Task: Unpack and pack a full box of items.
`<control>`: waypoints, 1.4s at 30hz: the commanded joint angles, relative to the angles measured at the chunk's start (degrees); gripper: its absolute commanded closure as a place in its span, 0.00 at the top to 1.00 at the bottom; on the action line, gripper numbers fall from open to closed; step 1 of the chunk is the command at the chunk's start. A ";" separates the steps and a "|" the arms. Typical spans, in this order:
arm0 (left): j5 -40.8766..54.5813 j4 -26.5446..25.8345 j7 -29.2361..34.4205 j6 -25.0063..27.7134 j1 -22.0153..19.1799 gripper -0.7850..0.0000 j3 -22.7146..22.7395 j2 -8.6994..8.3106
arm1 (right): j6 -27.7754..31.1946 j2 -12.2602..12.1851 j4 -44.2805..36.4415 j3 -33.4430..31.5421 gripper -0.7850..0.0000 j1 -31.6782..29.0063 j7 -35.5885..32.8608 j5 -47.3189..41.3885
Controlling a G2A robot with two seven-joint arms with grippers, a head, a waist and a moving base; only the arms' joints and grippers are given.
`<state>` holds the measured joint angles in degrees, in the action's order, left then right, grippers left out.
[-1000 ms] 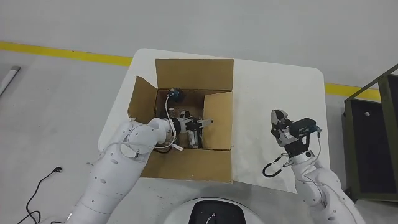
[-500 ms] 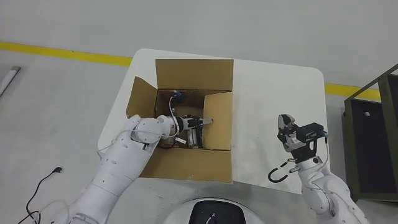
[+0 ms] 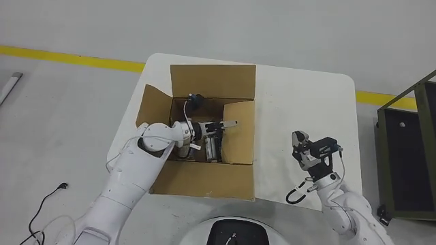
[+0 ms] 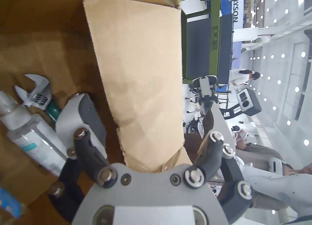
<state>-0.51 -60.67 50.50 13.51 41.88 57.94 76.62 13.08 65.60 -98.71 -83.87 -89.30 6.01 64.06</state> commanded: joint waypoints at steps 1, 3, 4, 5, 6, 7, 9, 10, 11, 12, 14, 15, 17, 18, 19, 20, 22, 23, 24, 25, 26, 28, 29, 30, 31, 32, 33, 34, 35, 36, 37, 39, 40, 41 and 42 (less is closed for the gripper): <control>1.96 -0.53 1.08 0.39 0.10 1.00 0.54 -0.07 | 0.11 0.05 0.12 0.07 0.00 0.26 -0.12 0.02; 0.87 -0.55 1.44 0.37 -0.09 1.00 0.47 -0.20 | 0.17 0.08 0.21 0.05 0.00 0.52 -0.24 0.01; -1.44 -0.38 0.95 0.20 -0.36 1.00 0.17 -0.31 | 0.20 0.10 0.23 0.02 0.00 0.63 -0.28 0.05; -3.86 0.09 0.42 -0.46 -0.54 1.00 -0.23 -0.41 | 0.23 0.11 0.21 -0.01 0.00 0.72 -0.32 0.07; -6.23 0.20 -0.36 -1.01 -0.78 1.00 -0.61 -0.49 | 0.26 0.13 0.21 -0.04 0.00 0.78 -0.35 0.11; -8.22 0.35 -0.99 -1.50 -0.81 1.00 -1.05 -0.54 | 0.19 0.15 0.21 -0.08 0.00 0.81 -0.33 0.12; -8.87 0.94 -1.71 -2.34 -0.33 1.00 -1.51 -0.47 | 0.17 0.19 0.22 -0.07 0.00 0.81 -0.36 0.14; -8.18 1.34 -1.63 -2.52 -0.09 1.00 -1.66 -0.38 | 0.20 0.22 0.20 0.02 0.00 0.80 -0.40 0.16; -8.00 1.65 -1.55 -2.36 -0.01 1.00 -1.93 -0.30 | 0.20 0.25 0.25 0.15 0.00 0.79 -0.40 0.20; -7.39 1.90 -1.31 -2.19 0.11 1.00 -2.21 -0.17 | 0.22 0.29 0.33 0.39 0.00 0.76 -0.47 0.24; -5.49 2.19 -0.84 -1.72 0.17 1.00 -2.54 0.10 | 0.35 0.39 0.51 0.93 0.00 0.78 -0.67 0.10; -4.36 2.15 -0.74 -1.29 0.21 1.00 -2.62 0.24 | 0.46 0.46 0.67 1.31 0.00 0.79 -0.79 -0.06; -1.87 2.20 -0.04 -0.49 0.20 1.00 -2.62 0.47 | 0.91 0.59 1.17 2.32 0.00 0.87 -1.21 -0.19; -0.76 2.29 0.33 -0.12 0.13 1.00 -2.53 0.55 | 1.10 0.67 1.45 2.88 0.00 0.99 -1.40 -0.41; 0.22 2.36 0.77 0.34 0.03 1.00 -2.40 0.59 | 1.36 0.75 1.69 3.48 0.00 1.15 -1.60 -0.48; 1.28 2.33 1.15 0.90 -0.08 1.00 -2.17 0.62 | 1.51 0.83 1.94 4.05 0.00 1.32 -1.80 -0.35; 4.37 2.27 1.96 1.74 0.01 1.00 -1.42 0.66 | 1.72 0.99 2.21 5.18 0.00 1.66 -1.81 -0.06; 6.18 2.30 2.47 1.94 0.09 1.00 -0.93 0.66 | 1.58 1.07 2.31 5.59 0.00 1.83 -1.75 0.03; 7.37 2.22 2.87 2.17 0.05 1.00 -0.51 0.63 | 1.48 1.14 2.36 5.96 0.00 1.96 -1.64 0.06; 8.92 2.03 3.26 2.44 0.12 1.00 -0.08 0.63 | 1.48 1.20 2.44 6.27 0.00 2.07 -1.67 0.09; 10.15 1.88 3.75 2.71 0.19 1.00 0.26 0.61 | 1.36 1.25 2.49 6.44 0.00 2.18 -1.67 0.14; 11.69 1.46 4.65 3.36 0.18 1.00 0.71 0.57 | 1.43 1.31 2.59 6.63 0.00 2.32 -1.61 0.12; 12.46 1.35 5.03 3.53 0.16 1.00 0.86 0.57 | 1.48 1.33 2.67 6.64 0.00 2.38 -1.60 0.13; 13.45 1.21 5.10 3.66 0.13 1.00 1.07 0.60 | 1.51 1.34 2.71 6.61 0.00 2.44 -1.59 0.13; 14.21 1.02 5.23 3.73 0.08 1.00 1.13 0.64 | 1.58 1.34 2.77 6.50 0.00 2.51 -1.63 0.10; 14.75 0.70 5.29 3.75 -0.12 1.00 1.16 0.69 | 1.59 1.34 2.87 6.31 0.00 2.54 -1.70 -0.09; 15.58 0.35 5.30 3.76 -0.24 1.00 1.17 0.77 | 1.63 1.35 2.86 6.18 0.00 2.54 -1.79 -0.39; 16.47 -0.21 5.42 3.81 -0.40 1.00 1.05 0.89 | 1.80 1.37 2.80 6.13 0.00 2.48 -2.00 -0.77; 16.87 -0.75 5.44 3.85 -0.75 1.00 0.88 1.00 | 2.08 1.37 2.85 6.13 0.00 2.43 -2.40 -1.09; 17.05 -1.28 5.53 3.94 -1.09 1.00 0.58 1.12 | 2.59 1.38 3.03 6.20 0.00 2.49 -2.91 -1.59; 17.52 -2.04 5.58 4.13 -1.47 1.00 0.27 1.28 | 3.03 1.43 3.32 6.40 0.00 2.60 -3.17 -2.18; 18.40 -2.99 5.61 4.08 -2.14 1.00 -0.49 1.62 | 3.85 1.62 4.19 7.25 0.00 2.93 -3.38 -3.94; 18.74 -3.51 5.62 4.15 -2.57 1.00 -0.93 1.81 | 4.01 1.73 4.78 7.80 0.00 3.22 -3.43 -4.32; 19.06 -3.84 5.65 4.12 -2.96 1.00 -1.44 2.01 | 4.15 1.85 5.22 8.47 0.00 3.54 -3.35 -4.50; 19.38 -4.31 5.77 4.24 -3.39 1.00 -2.05 2.25 | 4.33 1.98 5.68 9.20 0.00 3.87 -3.24 -4.60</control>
<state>18.52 -64.50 56.17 17.66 38.98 56.61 78.61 17.28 67.45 -93.54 -75.46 -85.81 2.61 59.53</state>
